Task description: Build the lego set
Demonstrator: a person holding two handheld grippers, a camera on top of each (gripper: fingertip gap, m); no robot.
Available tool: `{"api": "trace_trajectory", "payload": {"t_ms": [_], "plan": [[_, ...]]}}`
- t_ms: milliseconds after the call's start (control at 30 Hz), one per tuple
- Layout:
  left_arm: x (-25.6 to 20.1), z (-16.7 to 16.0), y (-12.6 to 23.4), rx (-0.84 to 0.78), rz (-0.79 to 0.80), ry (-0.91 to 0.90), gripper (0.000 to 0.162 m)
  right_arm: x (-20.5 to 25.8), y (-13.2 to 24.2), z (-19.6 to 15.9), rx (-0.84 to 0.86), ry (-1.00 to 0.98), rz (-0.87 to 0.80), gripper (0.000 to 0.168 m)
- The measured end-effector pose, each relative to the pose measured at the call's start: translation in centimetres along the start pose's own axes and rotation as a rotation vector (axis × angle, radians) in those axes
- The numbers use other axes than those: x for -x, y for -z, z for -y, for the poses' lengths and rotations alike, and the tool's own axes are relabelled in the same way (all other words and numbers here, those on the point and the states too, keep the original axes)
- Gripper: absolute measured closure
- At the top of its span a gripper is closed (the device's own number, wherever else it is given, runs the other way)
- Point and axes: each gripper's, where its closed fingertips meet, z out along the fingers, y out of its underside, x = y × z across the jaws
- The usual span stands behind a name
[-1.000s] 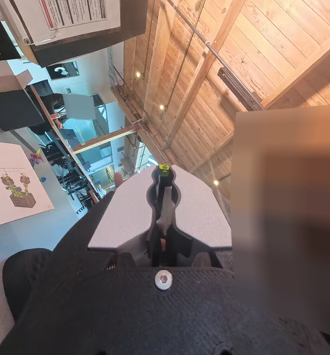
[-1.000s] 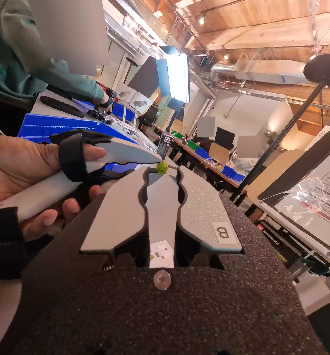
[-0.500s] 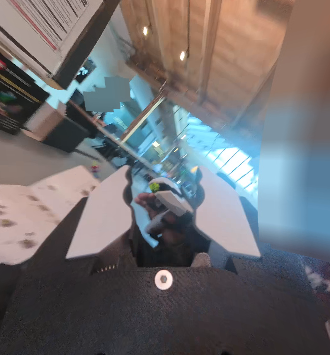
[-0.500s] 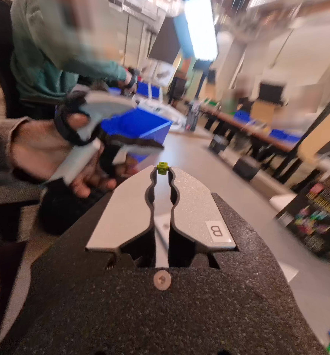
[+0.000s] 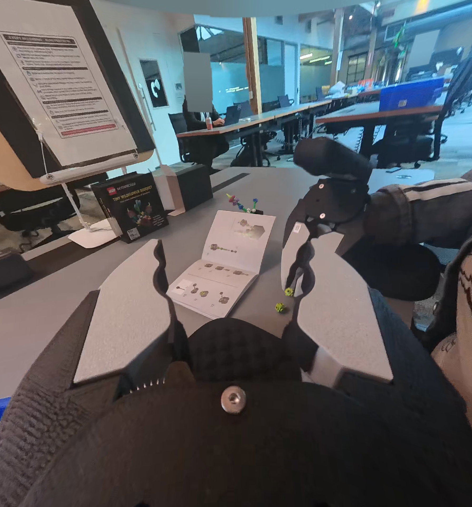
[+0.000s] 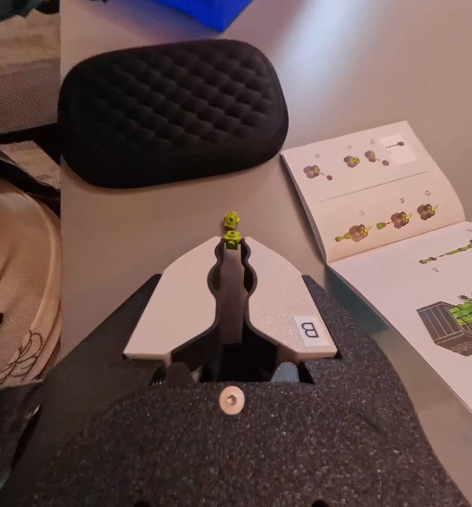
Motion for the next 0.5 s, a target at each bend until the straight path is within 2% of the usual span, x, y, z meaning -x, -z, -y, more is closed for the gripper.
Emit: {"api": "trace_trajectory", "payload": {"t_ms": [100, 400, 500], "plan": [[0.1, -0.3, 0.0, -0.007, 0.007, -0.017, 0.066, 0.0, -0.6, -0.7, 0.061, 0.014, -0.009, 0.157], [-0.2, -1.1, 0.0, 0.019, -0.033, -0.071, 0.066, -0.2, -0.3, -1.4, 0.101, 0.018, -0.050, 0.157], [-0.4, -0.6, 0.4, -0.010, -0.048, -0.062, 0.066, -0.3, -0.3, -1.3, 0.098, 0.005, -0.047, 0.151]]}}
